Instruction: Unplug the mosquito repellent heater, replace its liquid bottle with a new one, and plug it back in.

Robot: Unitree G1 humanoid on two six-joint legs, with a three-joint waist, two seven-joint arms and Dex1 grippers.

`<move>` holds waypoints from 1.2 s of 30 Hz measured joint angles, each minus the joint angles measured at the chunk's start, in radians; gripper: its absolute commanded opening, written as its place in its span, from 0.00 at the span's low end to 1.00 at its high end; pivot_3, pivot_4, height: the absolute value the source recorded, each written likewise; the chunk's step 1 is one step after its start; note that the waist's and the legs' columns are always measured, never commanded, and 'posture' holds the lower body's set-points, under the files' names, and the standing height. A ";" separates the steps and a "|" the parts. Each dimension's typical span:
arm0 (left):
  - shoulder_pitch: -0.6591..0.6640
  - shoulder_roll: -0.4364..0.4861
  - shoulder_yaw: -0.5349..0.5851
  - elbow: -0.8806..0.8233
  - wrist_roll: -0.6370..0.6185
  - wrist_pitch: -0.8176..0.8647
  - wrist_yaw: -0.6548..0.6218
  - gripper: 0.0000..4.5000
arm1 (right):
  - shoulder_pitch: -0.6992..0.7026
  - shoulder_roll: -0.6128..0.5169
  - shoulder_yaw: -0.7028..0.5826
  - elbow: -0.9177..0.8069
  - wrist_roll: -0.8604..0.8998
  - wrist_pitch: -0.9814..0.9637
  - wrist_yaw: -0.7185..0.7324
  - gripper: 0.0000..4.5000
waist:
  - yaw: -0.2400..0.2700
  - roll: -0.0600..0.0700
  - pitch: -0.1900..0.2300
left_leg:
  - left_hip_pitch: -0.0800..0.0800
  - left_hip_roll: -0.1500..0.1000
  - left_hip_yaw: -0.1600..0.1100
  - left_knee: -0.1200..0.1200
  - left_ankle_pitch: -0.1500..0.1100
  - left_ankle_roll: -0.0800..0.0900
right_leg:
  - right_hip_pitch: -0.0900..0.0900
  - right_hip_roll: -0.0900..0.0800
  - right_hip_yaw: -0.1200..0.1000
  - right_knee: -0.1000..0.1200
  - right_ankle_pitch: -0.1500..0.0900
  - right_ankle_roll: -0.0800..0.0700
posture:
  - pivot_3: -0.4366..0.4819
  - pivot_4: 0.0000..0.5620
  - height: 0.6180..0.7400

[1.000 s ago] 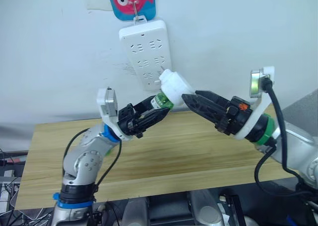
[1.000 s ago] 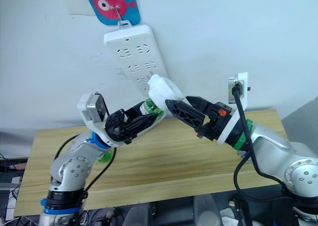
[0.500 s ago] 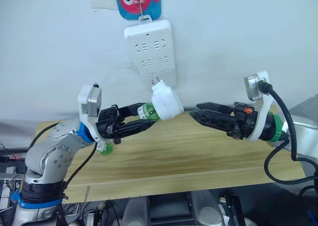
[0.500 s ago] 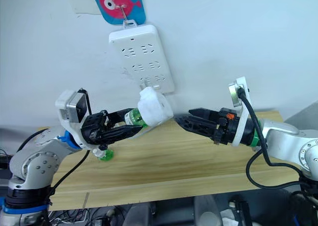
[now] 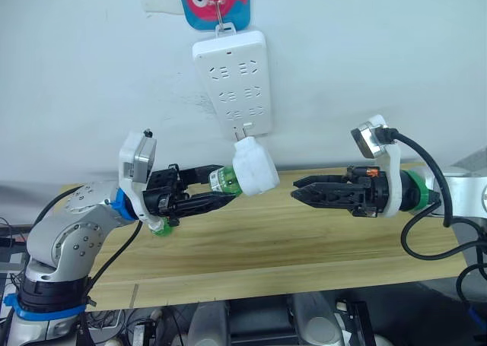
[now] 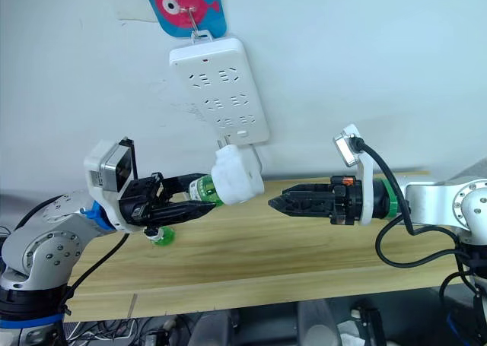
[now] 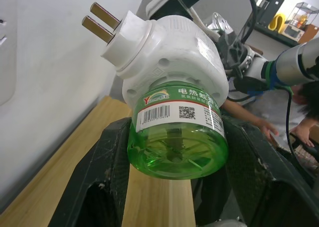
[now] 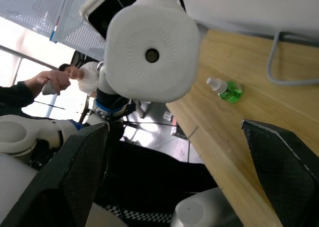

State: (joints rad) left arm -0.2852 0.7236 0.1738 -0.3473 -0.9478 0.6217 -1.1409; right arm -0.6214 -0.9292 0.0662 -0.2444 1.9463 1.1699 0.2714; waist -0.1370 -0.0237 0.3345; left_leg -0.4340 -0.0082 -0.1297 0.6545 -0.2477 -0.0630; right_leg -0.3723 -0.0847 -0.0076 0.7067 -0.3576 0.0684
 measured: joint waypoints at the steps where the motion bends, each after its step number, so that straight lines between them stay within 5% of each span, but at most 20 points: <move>1: 0.000 0.001 -0.005 0.000 0.005 0.002 -0.002 0.52 | -0.017 0.009 0.004 0.022 0.000 0.015 0.009 0.99 | 0.000 0.000 0.000 | 0.000 0.000 0.000 0.000 0.000 0.000 | 0.000 0.000 0.000 0.000 0.000 0.000 | 0.26 0.56 1.00; 36: -0.087 -0.009 -0.096 0.016 0.113 -0.061 -0.075 0.52 | -0.146 0.193 0.075 0.159 0.000 0.118 -0.089 0.99 | -0.003 0.000 0.000 | -0.002 0.001 0.016 -0.008 0.000 -0.001 | 0.001 0.000 -0.002 -0.009 0.000 0.000 | 0.24 0.56 1.00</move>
State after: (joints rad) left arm -0.3718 0.7146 0.0778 -0.3315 -0.8344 0.5605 -1.2158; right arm -0.7671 -0.7357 0.1409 -0.0854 1.9462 1.2877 0.1824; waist -0.1397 -0.0237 0.3344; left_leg -0.4360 -0.0068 -0.1133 0.6463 -0.2473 -0.0636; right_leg -0.3715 -0.0851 -0.0093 0.6981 -0.3575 0.0681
